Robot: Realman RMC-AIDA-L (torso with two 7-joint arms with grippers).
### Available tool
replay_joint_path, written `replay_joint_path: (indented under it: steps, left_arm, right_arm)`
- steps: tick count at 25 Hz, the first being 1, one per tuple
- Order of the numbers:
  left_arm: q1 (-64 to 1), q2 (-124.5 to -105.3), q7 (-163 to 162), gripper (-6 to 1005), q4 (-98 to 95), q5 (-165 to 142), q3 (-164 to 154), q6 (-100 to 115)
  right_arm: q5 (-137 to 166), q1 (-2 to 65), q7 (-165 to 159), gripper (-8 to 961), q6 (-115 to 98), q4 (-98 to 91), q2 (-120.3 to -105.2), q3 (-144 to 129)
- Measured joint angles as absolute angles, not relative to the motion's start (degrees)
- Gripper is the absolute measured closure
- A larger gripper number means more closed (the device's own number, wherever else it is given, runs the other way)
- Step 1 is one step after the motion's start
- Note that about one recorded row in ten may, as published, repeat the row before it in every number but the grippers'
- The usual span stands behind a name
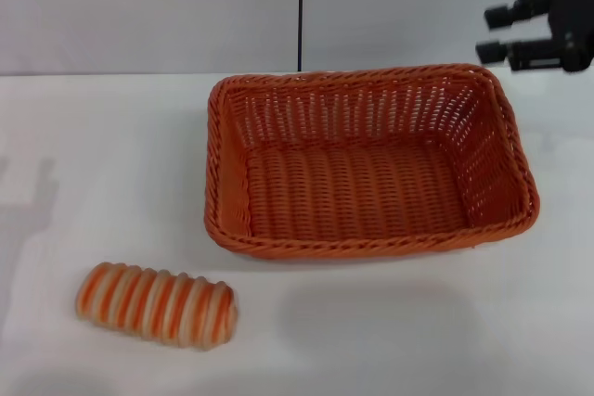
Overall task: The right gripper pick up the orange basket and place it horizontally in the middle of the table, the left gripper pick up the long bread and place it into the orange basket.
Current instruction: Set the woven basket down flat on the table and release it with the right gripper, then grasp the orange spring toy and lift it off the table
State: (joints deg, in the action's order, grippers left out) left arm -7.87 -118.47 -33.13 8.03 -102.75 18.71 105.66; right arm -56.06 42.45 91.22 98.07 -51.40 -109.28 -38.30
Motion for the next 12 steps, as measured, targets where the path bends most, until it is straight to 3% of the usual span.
replay_joint_path:
  steps: [4,6,7,8,12]
  left_arm:
    - [-8.0,-118.26,-33.1,350,7.4,-102.7,17.5,105.8]
    - [-8.4,-118.13,-33.3,346,6.3,-102.7,15.8,106.0]
    - [-8.6,-118.08,-33.7,344,5.4,-102.7,15.1,106.2]
    - [-8.6,-118.08,-33.7,343,5.4,-102.7,15.1,106.2]
    - [-12.1,-117.71,-43.3,336,-5.6,-102.8,5.7,107.5]
  right_arm:
    - [-60.8,38.8,95.5,472,96.8,-51.7,-111.20,-30.7]
    - [-66.4,35.2,97.8,472,95.7,-51.0,-112.49,-28.1]
    - [-73.5,30.8,101.4,472,94.2,-49.3,-114.25,-25.9]
    - [-73.5,30.8,101.4,472,94.2,-49.3,-114.25,-25.9]
    - [-86.4,22.5,109.6,472,91.6,-42.4,-116.85,-22.3]
